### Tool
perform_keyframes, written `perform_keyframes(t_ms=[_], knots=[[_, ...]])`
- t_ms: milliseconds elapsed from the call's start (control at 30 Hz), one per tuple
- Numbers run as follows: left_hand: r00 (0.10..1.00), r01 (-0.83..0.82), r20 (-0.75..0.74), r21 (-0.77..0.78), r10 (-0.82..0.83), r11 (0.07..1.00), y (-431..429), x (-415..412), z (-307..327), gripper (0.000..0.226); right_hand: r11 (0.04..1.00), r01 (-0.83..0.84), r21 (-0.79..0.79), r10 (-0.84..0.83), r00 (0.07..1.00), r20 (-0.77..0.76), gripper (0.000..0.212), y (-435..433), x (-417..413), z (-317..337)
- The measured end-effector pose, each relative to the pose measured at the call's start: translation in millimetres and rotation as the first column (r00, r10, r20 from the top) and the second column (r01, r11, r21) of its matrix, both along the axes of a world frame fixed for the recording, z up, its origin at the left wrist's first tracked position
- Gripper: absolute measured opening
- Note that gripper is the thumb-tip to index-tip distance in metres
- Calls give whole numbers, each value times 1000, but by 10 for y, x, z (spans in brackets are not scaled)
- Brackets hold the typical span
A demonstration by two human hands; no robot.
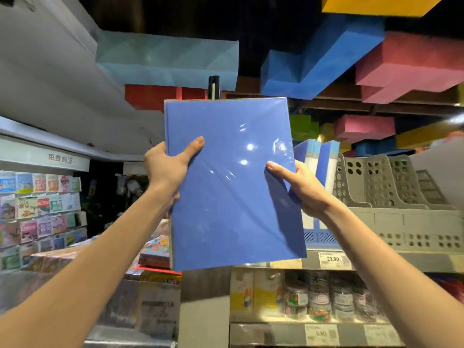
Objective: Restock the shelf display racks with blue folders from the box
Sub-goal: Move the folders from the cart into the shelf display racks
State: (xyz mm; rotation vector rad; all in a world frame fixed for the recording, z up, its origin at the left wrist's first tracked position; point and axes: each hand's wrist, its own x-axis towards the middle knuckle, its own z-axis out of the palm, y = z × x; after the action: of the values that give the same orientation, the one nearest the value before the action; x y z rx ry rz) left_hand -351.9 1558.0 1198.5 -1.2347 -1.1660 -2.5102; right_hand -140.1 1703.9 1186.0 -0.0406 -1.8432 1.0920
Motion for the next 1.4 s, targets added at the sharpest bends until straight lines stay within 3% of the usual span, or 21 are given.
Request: perform_keyframes(t_ms=[100,267,400,567,700,867,1100,1233,1400], knots=[[995,61,-73,-44,-64,997,273,199,19,37,998,26,-64,-33,993,-116,16,83,337,-4],[954,-5,-300,-80,-19,997,734,642,10,56,978,157,-136,-179,969,-168,30,370,914,29],[887,-87,-461,-129,18,988,1187,1041,16,76,962,239,-130,-262,944,-202,28,656,1420,170],[864,-95,-504,-178,-8,979,1792,1448,11,93,884,452,-119,-467,847,-252,25,1069,1966,356],[820,-140,-569,-109,54,984,2295,1741,-10,69,813,576,-83,-577,779,-244,23,1357,2420,430],[730,-302,-645,-12,224,953,2808,1878,-1,55,774,627,-92,-622,725,-295,28,1724,2830,531],[637,-566,-637,-4,435,824,3100,1686,45,55,780,621,-74,-597,705,-382,30,2091,2761,750],[511,-699,-651,64,561,712,3095,1524,72,48,818,575,10,-522,749,-408,32,2177,2519,929],[407,-777,-718,54,565,628,2954,1384,75,61,816,575,52,-510,761,-402,23,2256,2275,1088]])
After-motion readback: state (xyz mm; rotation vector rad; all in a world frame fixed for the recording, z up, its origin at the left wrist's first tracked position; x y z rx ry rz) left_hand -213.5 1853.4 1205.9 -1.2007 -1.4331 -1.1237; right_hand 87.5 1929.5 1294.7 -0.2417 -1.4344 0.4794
